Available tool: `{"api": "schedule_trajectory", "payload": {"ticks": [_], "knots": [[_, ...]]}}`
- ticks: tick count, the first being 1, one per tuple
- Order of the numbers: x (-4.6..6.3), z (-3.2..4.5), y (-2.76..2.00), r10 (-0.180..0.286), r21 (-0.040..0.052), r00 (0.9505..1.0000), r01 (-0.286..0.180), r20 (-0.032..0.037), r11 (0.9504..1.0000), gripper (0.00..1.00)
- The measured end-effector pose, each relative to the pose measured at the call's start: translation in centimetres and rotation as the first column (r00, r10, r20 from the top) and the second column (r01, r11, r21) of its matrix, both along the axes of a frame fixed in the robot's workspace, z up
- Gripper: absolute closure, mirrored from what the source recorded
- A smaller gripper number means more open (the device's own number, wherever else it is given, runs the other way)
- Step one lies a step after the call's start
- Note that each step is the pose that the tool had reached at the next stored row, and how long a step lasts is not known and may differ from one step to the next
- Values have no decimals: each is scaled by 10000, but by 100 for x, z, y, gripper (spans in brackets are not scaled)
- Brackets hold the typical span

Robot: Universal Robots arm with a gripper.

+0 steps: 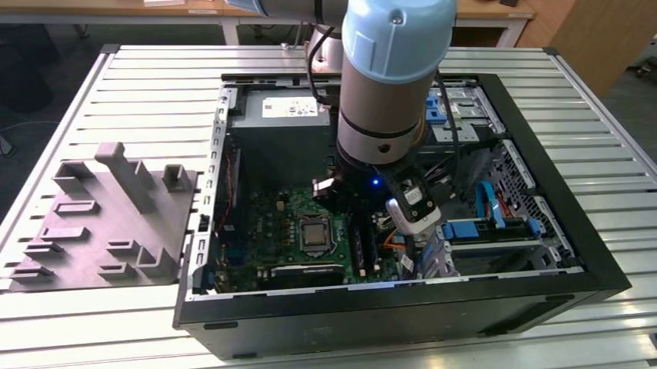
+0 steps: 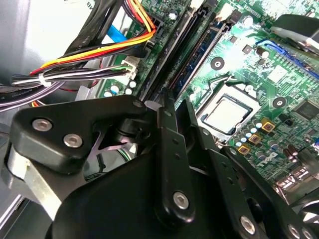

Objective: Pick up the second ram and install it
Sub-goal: 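Insert the second ram into the second slot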

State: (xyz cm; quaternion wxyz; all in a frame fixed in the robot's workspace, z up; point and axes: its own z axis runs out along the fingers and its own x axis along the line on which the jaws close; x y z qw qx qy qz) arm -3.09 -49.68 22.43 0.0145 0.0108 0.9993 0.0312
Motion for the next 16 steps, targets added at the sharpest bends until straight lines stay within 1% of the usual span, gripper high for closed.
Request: {"api": "schedule_trajectory", "payload": {"ticks": [4,5,6,7,13,16], "knots": [[0,0,0,0,-1,10000,0,-1,10000,76],[0,0,0,0,0,10000,0,0,10000,83],[0,-1,0,0,0,10000,0,0,10000,83],[0,-1,0,0,0,10000,0,0,10000,89],[0,-1,0,0,0,10000,0,0,10000,89],[1,19,0,1,-31,10000,-1,0,10000,89]]}}
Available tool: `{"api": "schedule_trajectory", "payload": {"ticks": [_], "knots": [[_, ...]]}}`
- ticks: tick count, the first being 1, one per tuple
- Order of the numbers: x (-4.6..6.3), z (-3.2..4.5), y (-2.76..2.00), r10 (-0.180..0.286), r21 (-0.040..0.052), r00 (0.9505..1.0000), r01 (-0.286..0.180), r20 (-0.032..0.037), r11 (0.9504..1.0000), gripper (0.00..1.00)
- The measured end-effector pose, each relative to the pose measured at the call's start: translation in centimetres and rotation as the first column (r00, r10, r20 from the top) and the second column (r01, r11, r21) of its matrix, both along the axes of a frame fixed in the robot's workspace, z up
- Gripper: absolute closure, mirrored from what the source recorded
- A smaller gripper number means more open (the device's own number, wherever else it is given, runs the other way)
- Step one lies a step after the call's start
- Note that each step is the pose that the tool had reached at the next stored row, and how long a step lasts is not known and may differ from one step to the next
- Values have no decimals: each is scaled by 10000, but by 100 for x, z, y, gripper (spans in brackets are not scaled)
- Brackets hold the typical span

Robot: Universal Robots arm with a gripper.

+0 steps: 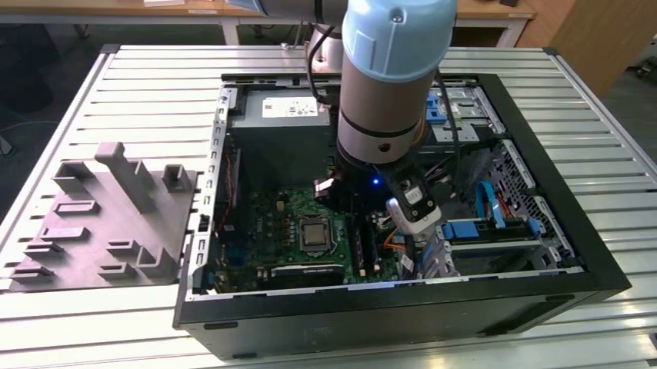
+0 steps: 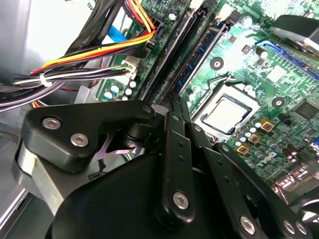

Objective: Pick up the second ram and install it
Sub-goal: 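Insert the second ram into the second slot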

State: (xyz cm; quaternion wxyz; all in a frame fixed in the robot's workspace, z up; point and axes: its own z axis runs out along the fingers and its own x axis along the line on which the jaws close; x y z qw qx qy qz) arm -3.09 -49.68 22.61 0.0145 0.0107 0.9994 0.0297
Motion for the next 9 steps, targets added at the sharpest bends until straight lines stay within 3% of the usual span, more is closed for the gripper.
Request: {"api": "schedule_trajectory", "payload": {"ticks": [6,9], "knots": [[0,48,1,-1,-41,10000,1,-2,10000,89],[-1,56,1,-2,-191,10000,2,-10,9998,89]]}}
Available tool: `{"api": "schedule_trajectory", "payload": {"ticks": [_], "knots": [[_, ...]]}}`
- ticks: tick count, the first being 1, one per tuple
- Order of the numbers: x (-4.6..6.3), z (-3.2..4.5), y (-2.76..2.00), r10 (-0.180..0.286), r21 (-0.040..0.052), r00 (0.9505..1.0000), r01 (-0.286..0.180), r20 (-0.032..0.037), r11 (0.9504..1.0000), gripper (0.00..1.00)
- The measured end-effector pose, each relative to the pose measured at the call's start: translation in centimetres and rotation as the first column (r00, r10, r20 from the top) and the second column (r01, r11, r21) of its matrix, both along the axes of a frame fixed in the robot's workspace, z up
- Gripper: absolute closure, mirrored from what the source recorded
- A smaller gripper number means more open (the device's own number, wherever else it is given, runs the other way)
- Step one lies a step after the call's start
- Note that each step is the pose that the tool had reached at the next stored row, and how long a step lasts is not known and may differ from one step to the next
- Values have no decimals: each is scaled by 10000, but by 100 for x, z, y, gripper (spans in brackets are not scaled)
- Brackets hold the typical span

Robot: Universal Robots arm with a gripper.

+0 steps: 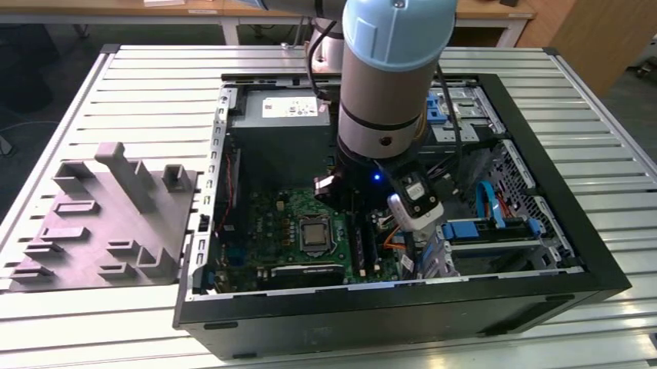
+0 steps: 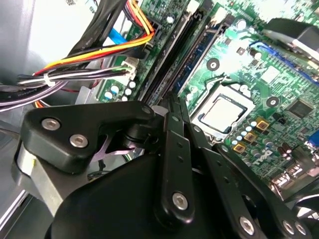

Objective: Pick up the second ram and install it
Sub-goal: 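Insert the second ram into the second slot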

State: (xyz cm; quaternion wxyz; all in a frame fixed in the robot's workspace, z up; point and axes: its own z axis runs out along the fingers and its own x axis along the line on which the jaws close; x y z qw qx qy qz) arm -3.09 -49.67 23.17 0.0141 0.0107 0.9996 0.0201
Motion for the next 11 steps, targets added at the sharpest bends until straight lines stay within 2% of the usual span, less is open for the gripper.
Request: {"api": "schedule_trajectory", "payload": {"ticks": [1,2,11], "knots": [[0,0,1,0,-70,10000,0,-1,10000,89],[0,0,0,0,-95,10000,0,-2,10000,89],[0,1,-1,0,-97,10000,0,-1,10000,88]]}}
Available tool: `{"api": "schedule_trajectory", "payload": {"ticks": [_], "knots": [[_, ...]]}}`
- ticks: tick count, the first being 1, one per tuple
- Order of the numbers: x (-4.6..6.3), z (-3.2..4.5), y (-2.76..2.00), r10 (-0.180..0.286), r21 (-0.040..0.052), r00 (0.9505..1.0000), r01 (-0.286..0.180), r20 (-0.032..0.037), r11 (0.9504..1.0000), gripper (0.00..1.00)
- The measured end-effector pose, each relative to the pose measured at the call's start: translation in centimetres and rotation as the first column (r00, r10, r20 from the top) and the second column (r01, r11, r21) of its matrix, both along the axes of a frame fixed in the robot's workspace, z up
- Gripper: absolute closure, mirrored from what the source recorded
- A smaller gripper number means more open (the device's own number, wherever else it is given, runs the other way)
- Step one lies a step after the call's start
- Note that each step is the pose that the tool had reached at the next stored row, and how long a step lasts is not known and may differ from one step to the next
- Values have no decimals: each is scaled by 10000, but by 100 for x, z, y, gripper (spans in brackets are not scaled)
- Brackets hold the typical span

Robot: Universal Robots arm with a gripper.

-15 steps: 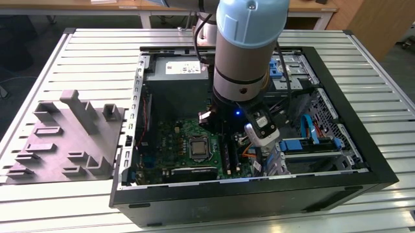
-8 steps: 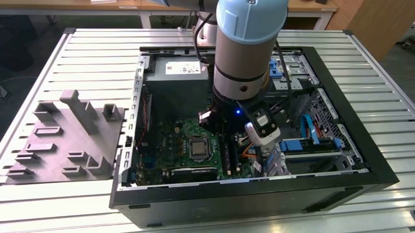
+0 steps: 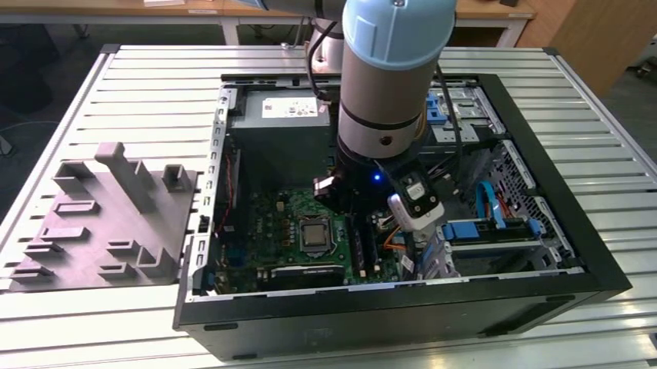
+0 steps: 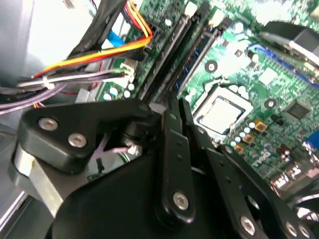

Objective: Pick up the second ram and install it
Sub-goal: 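Insert the second ram into the second slot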

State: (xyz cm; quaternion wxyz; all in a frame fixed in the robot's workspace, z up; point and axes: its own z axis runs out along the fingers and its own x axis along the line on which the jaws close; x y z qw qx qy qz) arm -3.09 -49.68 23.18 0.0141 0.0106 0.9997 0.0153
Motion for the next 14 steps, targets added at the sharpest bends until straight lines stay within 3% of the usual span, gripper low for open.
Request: {"api": "schedule_trajectory", "payload": {"ticks": [1,14], "knots": [[0,0,0,0,1,10000,0,0,10000,81],[10,-16,0,0,6,10000,0,-3,10000,81]]}}
